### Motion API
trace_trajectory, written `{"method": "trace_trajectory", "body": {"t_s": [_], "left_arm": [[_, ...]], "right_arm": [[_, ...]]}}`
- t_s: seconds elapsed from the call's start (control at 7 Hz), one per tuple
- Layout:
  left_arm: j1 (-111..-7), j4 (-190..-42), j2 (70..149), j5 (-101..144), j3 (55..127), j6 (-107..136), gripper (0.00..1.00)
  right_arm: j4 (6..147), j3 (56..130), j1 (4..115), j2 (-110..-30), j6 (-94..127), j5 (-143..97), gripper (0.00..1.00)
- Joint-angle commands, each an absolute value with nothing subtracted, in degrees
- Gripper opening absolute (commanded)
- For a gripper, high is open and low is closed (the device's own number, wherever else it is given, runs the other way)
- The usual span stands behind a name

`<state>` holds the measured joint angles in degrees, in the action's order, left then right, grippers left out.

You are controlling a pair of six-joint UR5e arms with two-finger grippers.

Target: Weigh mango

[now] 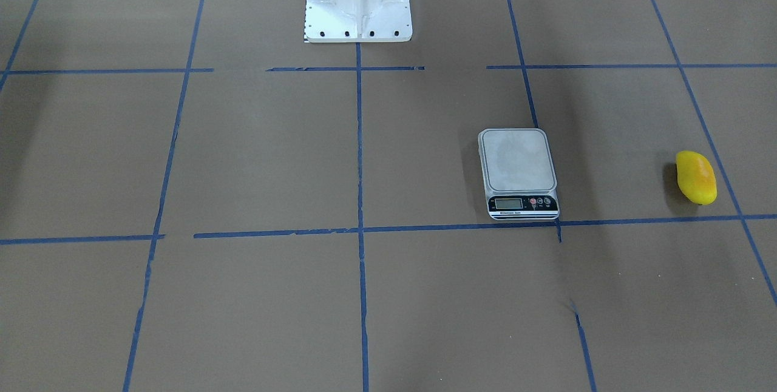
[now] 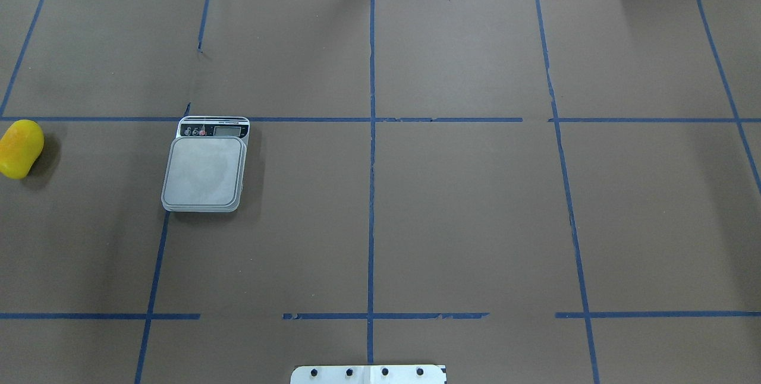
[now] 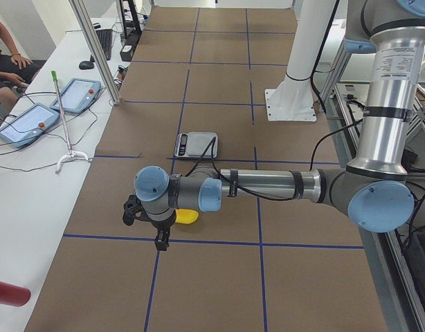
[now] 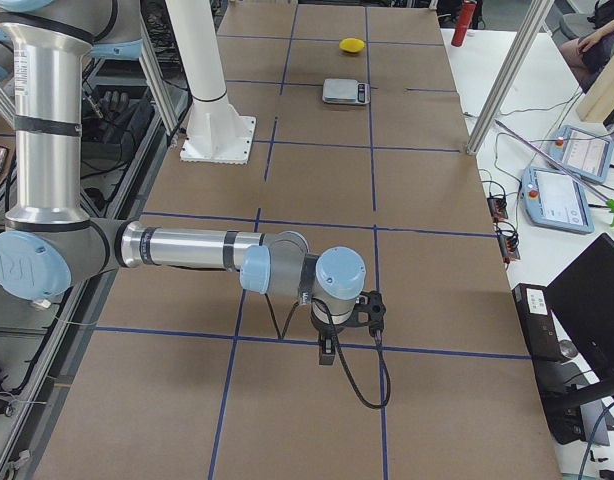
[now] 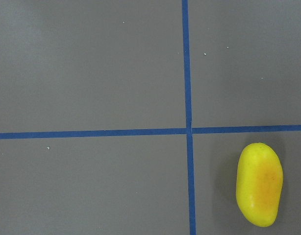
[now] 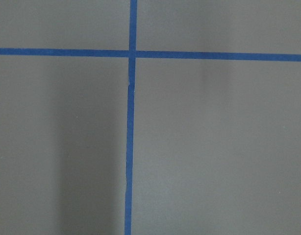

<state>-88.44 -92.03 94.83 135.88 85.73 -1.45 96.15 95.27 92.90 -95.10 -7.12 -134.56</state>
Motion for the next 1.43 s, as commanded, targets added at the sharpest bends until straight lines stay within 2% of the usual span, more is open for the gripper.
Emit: {"method": "trace_trajectory", "body": {"t_s": [0.0,0.29,1.29], "left_arm": [[-80.5,-95.7,94.9,136.0,85.9,4.1,1.0],[-75.7,-105.2,94.7,135.7,82.5,11.7,1.0],[-65.5,-117.3,97.1,135.5,72.9,20.2,1.0]], "right_arm": [[96.2,95.3,92.9,-95.1,-7.1,-134.6,1.0],[96.2,95.3,92.9,-95.1,-7.1,-134.6,1.0],[96.2,95.3,92.9,-95.1,-7.1,-134.6,1.0]]}}
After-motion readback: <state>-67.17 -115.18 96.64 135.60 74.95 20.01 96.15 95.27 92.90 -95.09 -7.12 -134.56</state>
